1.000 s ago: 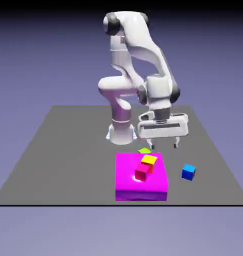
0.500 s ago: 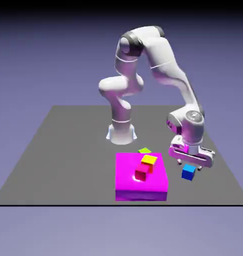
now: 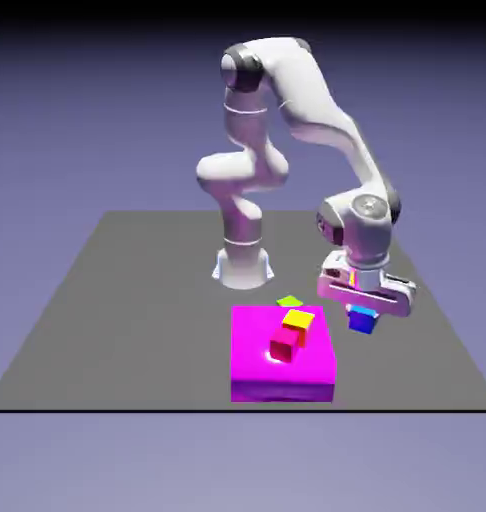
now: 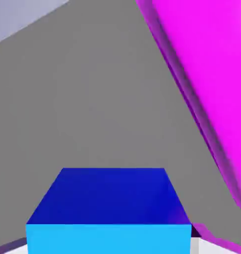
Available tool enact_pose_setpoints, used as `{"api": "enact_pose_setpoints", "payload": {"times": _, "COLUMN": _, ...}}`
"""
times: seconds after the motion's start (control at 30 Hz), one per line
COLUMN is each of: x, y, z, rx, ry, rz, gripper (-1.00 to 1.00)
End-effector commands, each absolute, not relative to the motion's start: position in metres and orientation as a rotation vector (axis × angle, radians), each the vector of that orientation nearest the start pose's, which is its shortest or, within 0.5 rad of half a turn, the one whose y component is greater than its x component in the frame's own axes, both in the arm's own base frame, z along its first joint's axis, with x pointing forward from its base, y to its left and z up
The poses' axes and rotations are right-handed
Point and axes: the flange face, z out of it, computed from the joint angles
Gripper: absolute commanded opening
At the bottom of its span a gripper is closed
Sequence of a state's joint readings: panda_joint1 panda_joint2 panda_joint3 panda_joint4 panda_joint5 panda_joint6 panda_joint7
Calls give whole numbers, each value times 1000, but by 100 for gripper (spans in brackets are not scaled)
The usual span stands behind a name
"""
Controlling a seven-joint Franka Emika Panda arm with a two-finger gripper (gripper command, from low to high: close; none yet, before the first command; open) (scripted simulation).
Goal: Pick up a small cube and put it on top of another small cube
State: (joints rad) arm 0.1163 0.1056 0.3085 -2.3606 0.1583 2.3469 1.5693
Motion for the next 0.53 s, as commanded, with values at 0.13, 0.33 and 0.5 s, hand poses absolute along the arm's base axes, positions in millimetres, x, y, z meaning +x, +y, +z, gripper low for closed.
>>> {"api": "enact_pose_setpoints", "payload": {"times": 0.13, "x": 467, "y": 127, "z": 338, "rx": -2590, "ry": 1810, "rz": 283, "gripper": -100}}
{"api": "enact_pose_setpoints", "payload": {"times": 0.33, "x": 464, "y": 110, "z": 305, "rx": -2596, "ry": 1799, "rz": 288, "gripper": -100}}
{"api": "enact_pose_setpoints", "payload": {"times": 0.5, "x": 463, "y": 110, "z": 300, "rx": -2597, "ry": 1799, "rz": 287, "gripper": 100}}
